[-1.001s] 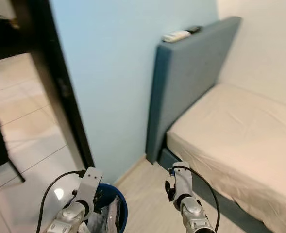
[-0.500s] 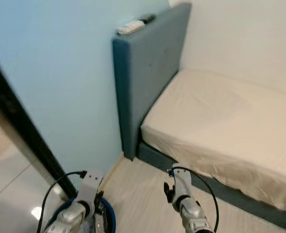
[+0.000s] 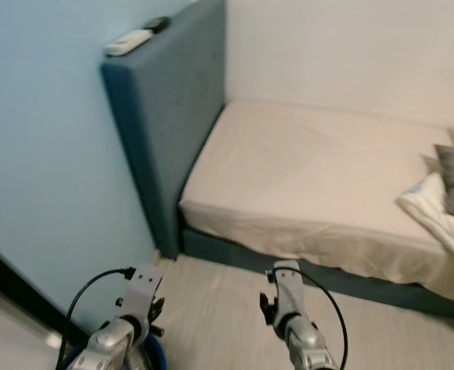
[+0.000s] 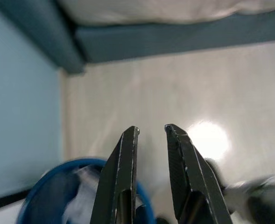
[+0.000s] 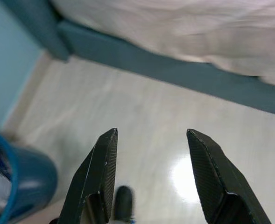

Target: Clean up the room

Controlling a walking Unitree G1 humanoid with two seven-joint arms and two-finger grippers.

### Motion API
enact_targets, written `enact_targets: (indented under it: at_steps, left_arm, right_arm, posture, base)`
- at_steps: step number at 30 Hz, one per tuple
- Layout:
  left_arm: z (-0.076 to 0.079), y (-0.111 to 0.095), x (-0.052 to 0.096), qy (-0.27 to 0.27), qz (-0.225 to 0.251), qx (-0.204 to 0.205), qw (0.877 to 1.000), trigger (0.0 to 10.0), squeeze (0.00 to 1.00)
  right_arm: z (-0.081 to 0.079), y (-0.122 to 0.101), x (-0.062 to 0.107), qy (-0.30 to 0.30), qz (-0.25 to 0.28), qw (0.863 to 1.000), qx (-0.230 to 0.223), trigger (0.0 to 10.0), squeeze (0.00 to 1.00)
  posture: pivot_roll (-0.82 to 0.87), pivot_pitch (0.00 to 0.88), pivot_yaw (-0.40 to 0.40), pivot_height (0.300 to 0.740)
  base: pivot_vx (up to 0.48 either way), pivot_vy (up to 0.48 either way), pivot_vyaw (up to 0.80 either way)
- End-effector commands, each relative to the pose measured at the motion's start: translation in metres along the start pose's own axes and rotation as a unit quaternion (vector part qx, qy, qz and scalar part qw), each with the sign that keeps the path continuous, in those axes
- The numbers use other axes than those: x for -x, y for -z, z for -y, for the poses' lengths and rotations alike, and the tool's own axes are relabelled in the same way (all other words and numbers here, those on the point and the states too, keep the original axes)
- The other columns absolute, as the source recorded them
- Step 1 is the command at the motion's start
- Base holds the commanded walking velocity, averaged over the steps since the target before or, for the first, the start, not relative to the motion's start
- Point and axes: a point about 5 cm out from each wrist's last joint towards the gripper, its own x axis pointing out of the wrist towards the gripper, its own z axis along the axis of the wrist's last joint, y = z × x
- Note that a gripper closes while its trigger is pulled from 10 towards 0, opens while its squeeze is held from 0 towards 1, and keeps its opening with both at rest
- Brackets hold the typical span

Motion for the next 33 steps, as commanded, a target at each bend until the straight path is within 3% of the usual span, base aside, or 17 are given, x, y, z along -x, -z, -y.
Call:
enact_targets:
  at_steps: [1, 29, 33]
  left_arm:
    - [0.0017, 0.0113, 0.0044, 0.006, -0.015, 0.000, 1.000, 10.0, 0.00]
    - [-0.0007, 0.0175, 0.0119, 0.025, -0.010, -0.004, 1.000, 10.0, 0.00]
    - [-0.0022, 0.0152, 0.0107, 0.012, -0.003, 0.014, 1.000, 10.0, 0.00]
  right_arm:
    - [-0.0037, 0.0034, 0.0006, -0.004, -0.007, 1.000, -0.004, 10.0, 0.00]
    - [-0.0095, 0.0057, 0.0012, -0.013, -0.011, 1.000, -0.003, 10.0, 0.00]
    - [-0.0087, 0.0056, 0.0016, -0.011, -0.010, 1.000, -0.003, 10.0, 0.00]
  posture:
    - [0.03, 0.112, -0.047, 0.740]
    - [0.03, 0.103, -0.047, 0.740]
    - [0.03, 0.099, -0.046, 0.740]
  base:
    - [0.000, 0.000, -0.80]
    - [0.000, 0.000, -0.80]
    - [0.000, 0.000, -0.80]
